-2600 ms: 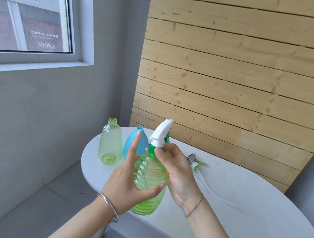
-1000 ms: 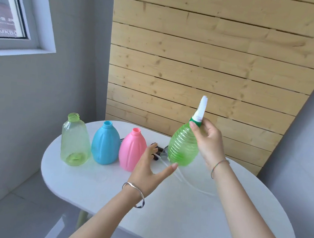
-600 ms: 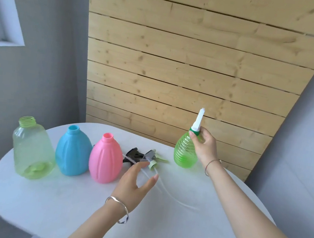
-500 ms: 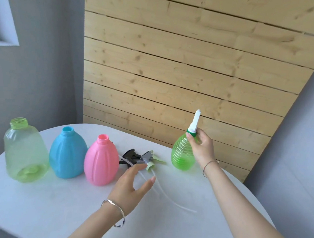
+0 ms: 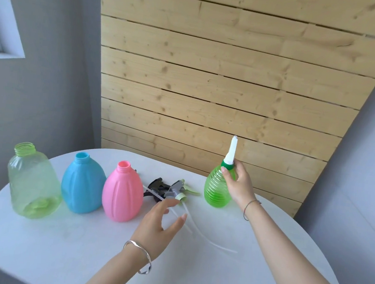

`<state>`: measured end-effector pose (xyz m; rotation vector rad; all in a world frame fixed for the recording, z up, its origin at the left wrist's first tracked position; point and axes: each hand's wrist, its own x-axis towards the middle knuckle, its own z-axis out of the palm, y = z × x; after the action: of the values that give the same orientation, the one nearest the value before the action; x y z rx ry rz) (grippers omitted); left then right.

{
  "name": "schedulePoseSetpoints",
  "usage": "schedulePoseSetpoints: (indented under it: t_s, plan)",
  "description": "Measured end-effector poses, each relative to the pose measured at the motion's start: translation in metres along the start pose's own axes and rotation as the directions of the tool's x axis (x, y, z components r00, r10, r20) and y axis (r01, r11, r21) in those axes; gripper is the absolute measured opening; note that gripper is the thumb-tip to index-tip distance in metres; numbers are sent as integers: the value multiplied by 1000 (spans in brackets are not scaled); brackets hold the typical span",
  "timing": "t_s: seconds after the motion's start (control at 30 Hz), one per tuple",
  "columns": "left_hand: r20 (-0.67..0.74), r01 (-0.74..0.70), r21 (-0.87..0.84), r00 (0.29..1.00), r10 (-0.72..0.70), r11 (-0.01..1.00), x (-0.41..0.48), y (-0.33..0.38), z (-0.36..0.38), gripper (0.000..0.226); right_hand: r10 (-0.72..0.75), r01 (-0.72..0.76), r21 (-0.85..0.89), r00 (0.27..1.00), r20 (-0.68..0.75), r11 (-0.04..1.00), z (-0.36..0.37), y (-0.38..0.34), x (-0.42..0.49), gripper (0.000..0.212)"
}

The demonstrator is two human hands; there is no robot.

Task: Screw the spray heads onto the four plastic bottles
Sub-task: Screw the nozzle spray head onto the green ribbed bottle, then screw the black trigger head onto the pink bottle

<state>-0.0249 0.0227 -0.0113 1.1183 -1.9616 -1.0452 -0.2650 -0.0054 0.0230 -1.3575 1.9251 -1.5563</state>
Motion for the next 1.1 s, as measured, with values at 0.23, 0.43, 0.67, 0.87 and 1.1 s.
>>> schedulePoseSetpoints:
  t_s: [0.23,0.43,0.67,0.87,1.1]
  plan:
    - [-42,-27,-33,999,26,999,-4,6,-14,35,-11,10,-16,998,-60,1000,-9,-15,-16,60]
    - [-99,-75,-20,992,73,997,-15,10,-43,15,-258,261,-16,941,-218,965,0,-57,-60,52]
    - [-347,-42,-29,937,29,999,-24,-1,-105,17,-113,63,184,955,276,981,83,-104,-89,31]
    - [-441,18,-100,896,-61,995,-31,-16,-139,9,-70,17,121,892,447,993,145,-129,-76,37]
    - [-306,27,-109,950,-59,994,-35,-20,-136,43,-96,53,120,917,387,991,140,-130,-83,29]
